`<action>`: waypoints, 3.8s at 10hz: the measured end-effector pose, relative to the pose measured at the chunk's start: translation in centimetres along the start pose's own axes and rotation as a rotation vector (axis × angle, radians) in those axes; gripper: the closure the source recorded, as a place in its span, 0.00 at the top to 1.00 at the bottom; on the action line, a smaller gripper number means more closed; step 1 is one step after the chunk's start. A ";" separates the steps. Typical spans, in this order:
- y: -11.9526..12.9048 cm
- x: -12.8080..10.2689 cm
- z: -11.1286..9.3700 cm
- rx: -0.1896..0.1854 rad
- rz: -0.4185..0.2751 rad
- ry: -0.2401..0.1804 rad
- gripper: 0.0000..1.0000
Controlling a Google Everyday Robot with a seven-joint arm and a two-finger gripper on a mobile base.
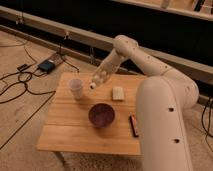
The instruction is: Stand the bottle upright
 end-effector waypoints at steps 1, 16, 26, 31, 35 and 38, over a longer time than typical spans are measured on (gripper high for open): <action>0.1 0.0 0.0 0.000 -0.001 0.000 0.00; -1.1 0.9 1.1 -0.302 0.232 0.266 0.00; -4.5 -0.4 3.7 -0.441 0.428 0.530 0.00; -5.2 -0.7 3.6 -0.508 0.487 0.630 0.00; -5.4 0.0 2.4 -0.555 0.498 0.725 0.00; -4.9 0.8 2.0 -0.570 0.483 0.780 0.00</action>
